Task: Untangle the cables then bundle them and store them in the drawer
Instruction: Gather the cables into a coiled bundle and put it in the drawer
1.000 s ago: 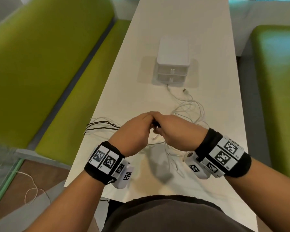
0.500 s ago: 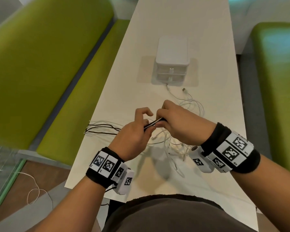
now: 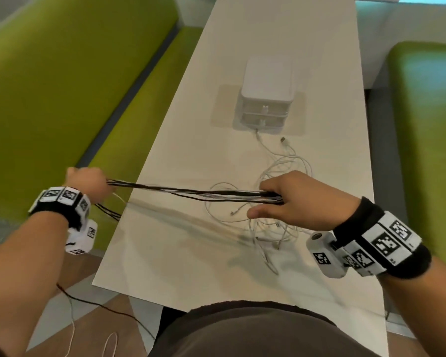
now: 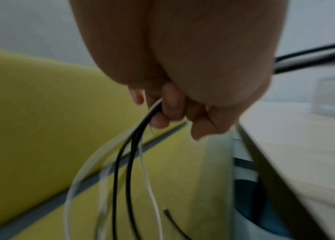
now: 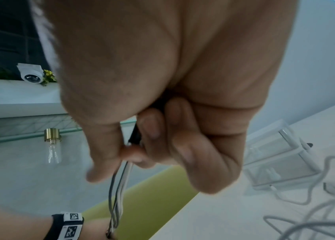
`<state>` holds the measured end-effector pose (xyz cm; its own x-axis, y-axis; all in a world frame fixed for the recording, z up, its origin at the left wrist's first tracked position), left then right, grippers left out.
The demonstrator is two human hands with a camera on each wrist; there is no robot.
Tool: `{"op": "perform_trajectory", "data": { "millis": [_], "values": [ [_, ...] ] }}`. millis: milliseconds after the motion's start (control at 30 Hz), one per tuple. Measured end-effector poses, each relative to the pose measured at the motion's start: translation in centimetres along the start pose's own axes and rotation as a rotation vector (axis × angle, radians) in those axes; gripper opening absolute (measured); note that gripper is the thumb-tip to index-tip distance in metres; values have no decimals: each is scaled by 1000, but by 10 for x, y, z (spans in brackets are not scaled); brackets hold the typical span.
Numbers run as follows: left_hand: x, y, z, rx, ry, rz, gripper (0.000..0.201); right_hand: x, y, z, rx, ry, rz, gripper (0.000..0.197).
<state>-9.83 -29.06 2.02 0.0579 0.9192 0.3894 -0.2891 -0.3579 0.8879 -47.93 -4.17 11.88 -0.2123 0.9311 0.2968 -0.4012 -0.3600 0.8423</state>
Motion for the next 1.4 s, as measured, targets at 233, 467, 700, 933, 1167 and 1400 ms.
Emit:
{"op": "perform_trajectory", "data": {
  "millis": [233, 467, 700, 933, 1167, 1400],
  "values": [
    [2, 1, 26, -26, -56, 10, 71, -14, 4, -10, 16, -20, -74, 40],
    [96, 68, -111, 487, -510, -13, 88, -40, -13, 8, 168, 6, -46, 36],
    [174, 56, -225, 661, -797, 194, 53, -57, -17, 26, 156, 97, 1, 16],
    [174, 63, -220, 576, -863, 45, 19, -47, -16, 5, 10, 13, -27, 24],
    [175, 74, -214, 824, -772, 46, 21, -45, -2, 30, -223, 65, -322, 29],
    [184, 76, -222, 1033, -815, 230, 9, -54, -3, 27, 92, -48, -574, 42]
  ]
}}
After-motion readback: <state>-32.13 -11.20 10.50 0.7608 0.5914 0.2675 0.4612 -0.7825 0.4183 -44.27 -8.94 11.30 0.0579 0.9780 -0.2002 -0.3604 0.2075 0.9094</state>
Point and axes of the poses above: each hand's wrist, its own x-axis away from the middle knuckle, its own y-axis out of the back of the hand, z = x × y, the point moved 6 cm from there along -x, towards the middle knuckle, and after that the axes turned 10 degrees about x, right-handed, at the moved point
